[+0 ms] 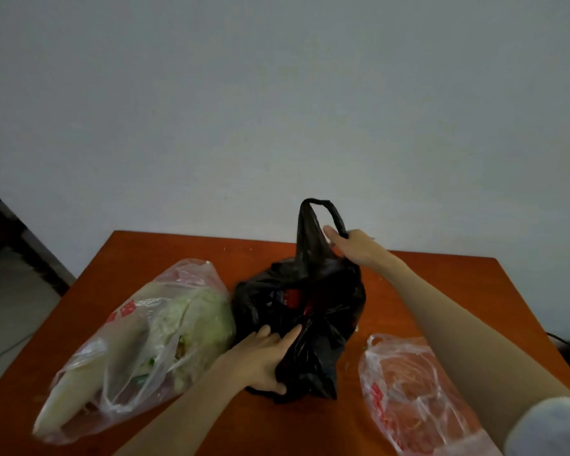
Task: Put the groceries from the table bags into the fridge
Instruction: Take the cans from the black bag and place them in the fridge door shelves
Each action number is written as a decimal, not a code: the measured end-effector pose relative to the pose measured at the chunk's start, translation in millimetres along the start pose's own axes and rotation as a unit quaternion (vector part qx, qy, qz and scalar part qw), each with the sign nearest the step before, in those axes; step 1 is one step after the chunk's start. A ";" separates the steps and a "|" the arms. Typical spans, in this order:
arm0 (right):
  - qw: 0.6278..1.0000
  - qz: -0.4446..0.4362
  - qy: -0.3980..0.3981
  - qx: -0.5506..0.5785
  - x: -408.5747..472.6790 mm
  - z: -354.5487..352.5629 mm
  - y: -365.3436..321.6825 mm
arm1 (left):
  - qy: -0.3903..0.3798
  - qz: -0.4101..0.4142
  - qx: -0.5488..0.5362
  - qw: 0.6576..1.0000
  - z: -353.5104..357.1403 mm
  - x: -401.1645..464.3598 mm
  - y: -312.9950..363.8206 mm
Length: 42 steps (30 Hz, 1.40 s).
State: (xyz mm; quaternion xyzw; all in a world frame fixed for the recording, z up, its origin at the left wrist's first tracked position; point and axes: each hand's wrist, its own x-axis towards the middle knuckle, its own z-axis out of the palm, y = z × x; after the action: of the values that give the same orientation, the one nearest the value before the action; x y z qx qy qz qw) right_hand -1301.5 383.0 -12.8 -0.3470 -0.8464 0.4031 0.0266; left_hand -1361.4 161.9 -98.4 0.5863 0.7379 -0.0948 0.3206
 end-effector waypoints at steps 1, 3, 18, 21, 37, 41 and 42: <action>0.999 0.037 0.013 -0.007 6.1 0.6 8.4 | 0.002 -0.004 0.022 1.000 2.2 -2.2 -1.5; 0.991 0.114 -0.004 0.063 10.3 1.8 23.5 | 0.045 -0.008 0.067 0.997 1.5 -7.3 -6.8; 0.989 0.132 -0.054 0.030 -15.1 -18.4 38.7 | -0.034 -0.040 -0.028 0.998 -1.5 0.3 -40.1; 0.951 0.206 -0.035 0.229 -21.0 -11.3 42.2 | 0.032 -0.059 -0.017 0.998 -7.5 -8.7 -28.2; 0.614 0.313 0.044 0.723 -11.9 3.3 66.2 | 0.215 -0.010 0.100 0.971 13.6 29.5 11.3; 0.493 0.255 0.101 0.826 -2.8 10.1 77.9 | 0.321 0.003 0.048 0.946 19.9 23.1 -4.5; 0.470 0.234 0.114 0.844 -0.1 11.6 81.2 | 0.342 0.004 0.036 0.939 19.2 19.8 -10.1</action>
State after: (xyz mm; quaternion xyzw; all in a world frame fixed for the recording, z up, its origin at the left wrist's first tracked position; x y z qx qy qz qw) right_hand -1259.2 410.5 -77.4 -0.3843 0.0270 0.8702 0.3072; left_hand -1366.0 164.9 -127.3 0.5975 0.7967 0.0862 0.0279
